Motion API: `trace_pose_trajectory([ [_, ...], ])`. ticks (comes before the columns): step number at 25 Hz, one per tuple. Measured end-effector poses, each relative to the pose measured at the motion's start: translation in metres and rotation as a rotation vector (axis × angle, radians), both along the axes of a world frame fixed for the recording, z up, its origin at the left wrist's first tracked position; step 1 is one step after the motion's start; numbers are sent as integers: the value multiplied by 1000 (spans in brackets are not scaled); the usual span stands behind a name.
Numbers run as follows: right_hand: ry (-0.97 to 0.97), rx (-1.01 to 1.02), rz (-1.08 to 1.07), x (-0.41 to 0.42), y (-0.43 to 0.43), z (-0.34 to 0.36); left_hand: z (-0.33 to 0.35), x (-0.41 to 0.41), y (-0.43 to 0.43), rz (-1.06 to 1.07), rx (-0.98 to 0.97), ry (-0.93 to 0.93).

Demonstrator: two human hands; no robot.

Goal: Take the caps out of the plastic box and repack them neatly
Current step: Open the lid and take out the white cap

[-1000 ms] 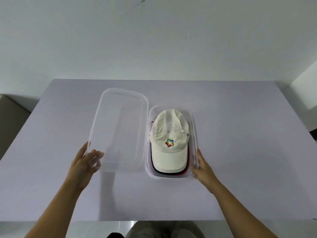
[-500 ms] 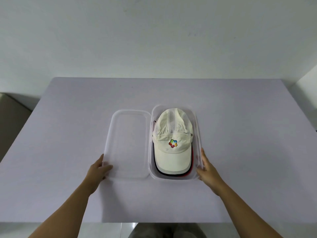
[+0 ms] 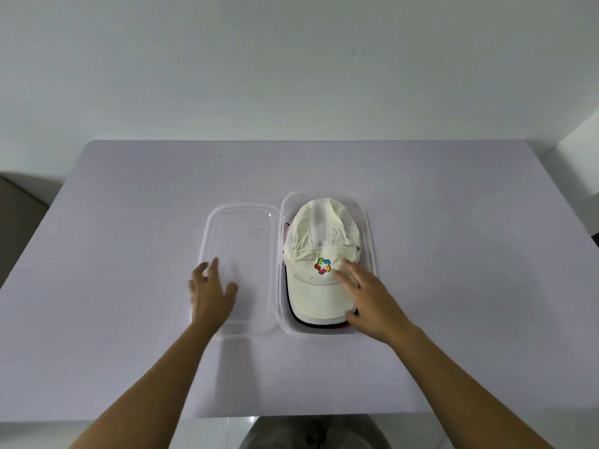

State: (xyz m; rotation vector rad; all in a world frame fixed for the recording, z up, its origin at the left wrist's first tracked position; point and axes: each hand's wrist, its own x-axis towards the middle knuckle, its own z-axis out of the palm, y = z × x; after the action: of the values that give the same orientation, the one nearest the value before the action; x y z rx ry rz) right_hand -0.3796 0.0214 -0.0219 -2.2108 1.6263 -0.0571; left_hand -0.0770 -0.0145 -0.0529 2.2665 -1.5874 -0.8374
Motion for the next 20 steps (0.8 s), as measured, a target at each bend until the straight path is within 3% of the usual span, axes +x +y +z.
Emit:
trace_pose_trajectory([
  [4, 315, 164, 124, 19, -20, 1, 15, -82, -11, -77, -32, 354],
  [10, 388, 203, 169, 29, -31, 8, 9, -112, 1, 35, 55, 418],
  [14, 218, 334, 47, 31, -31, 23, 7, -113, 0, 76, 36, 473],
  [20, -188, -102, -259, 6, -41, 72, 0, -111, -2, 121, 11, 494],
])
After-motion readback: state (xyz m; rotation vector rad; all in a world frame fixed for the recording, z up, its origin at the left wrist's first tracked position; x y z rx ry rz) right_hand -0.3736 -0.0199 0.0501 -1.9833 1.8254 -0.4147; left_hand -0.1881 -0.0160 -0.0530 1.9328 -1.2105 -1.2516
